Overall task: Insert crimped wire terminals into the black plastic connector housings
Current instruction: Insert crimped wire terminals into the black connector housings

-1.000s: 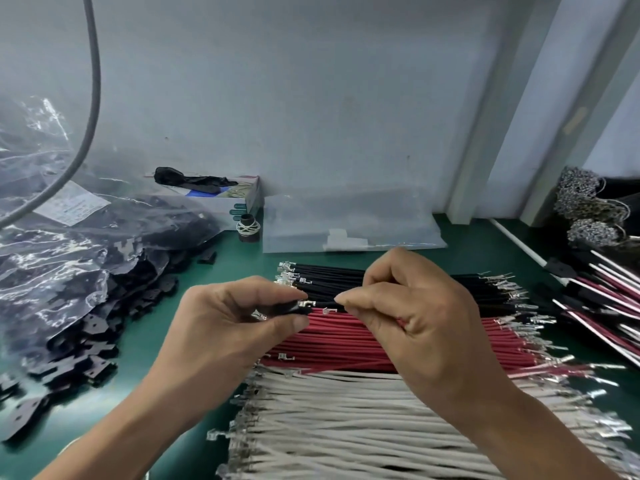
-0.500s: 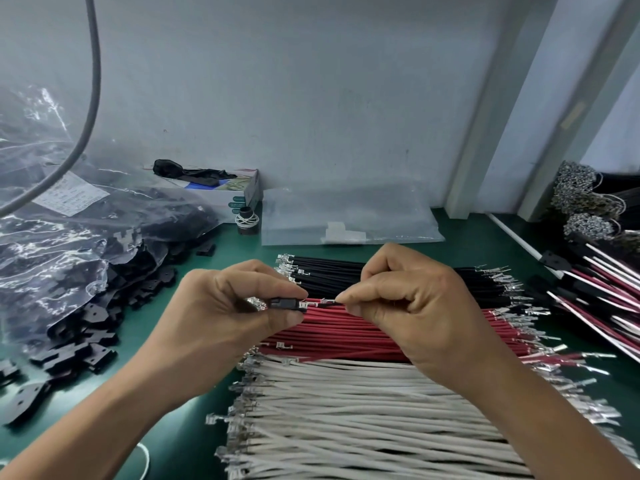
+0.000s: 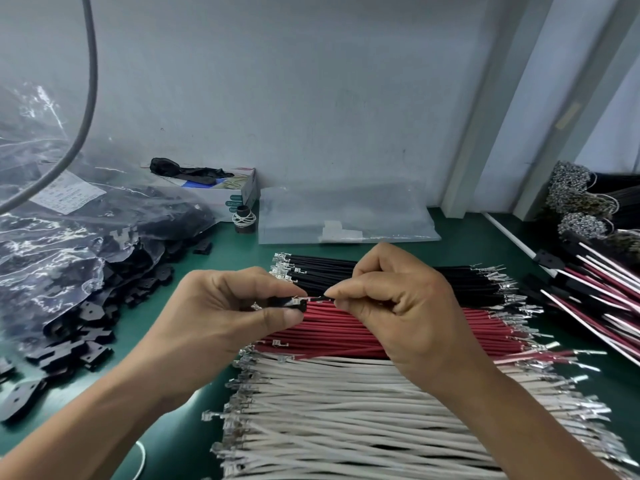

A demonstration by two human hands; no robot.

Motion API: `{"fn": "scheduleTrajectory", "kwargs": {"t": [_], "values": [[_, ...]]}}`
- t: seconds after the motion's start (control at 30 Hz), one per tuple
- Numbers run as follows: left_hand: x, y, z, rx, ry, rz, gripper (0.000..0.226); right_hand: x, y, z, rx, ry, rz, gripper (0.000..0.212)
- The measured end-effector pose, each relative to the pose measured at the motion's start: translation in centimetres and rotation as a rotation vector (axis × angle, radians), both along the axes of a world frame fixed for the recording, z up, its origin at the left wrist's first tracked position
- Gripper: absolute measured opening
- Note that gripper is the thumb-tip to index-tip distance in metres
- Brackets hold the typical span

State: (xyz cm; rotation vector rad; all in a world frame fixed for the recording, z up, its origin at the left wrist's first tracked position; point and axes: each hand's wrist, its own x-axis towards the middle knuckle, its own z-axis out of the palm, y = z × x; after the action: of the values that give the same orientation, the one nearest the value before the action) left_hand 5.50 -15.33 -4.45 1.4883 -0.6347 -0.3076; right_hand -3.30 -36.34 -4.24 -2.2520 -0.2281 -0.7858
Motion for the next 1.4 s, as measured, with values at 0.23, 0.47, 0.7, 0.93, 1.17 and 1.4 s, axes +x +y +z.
{"fn": "scheduleTrajectory", "kwargs": {"t": [0.23,0.47,0.7,0.93,1.17,1.4], "values": [[-0.3,-0.3,0.1,0.167,-0.359,0.174,0.022,-0.3,0.4,0.8,-0.268,-0.073,-0.140,0.012],[-0.1,-0.2,-0.1,0.108,-0.280,0.141,0.023,-0.4,0.6,0.8,-0.256,-0.074,-0.106,0.012],[-0.1,-0.4,-0.7,0.153,-0.399,0.157,0.021,-0.2,0.9,0.1,-0.073,0.051,-0.051,0.011],[-0.1,-0.7,-1.0,0.149,-0.377,0.159,0.020,-0.1,1.2,-0.5,-0.097,0.082,-0.036,0.007],[-0.5,-0.7,-0.7,0.088,-0.332,0.139,0.020,0.2,2.4,-0.5,-0.177,-0.049,-0.053,0.013],[-0.4,-0.6,-0.8,0.148,-0.357,0.091,0.019,-0.1,1.3,0.1,-0.302,-0.063,-0.125,0.010]]}}
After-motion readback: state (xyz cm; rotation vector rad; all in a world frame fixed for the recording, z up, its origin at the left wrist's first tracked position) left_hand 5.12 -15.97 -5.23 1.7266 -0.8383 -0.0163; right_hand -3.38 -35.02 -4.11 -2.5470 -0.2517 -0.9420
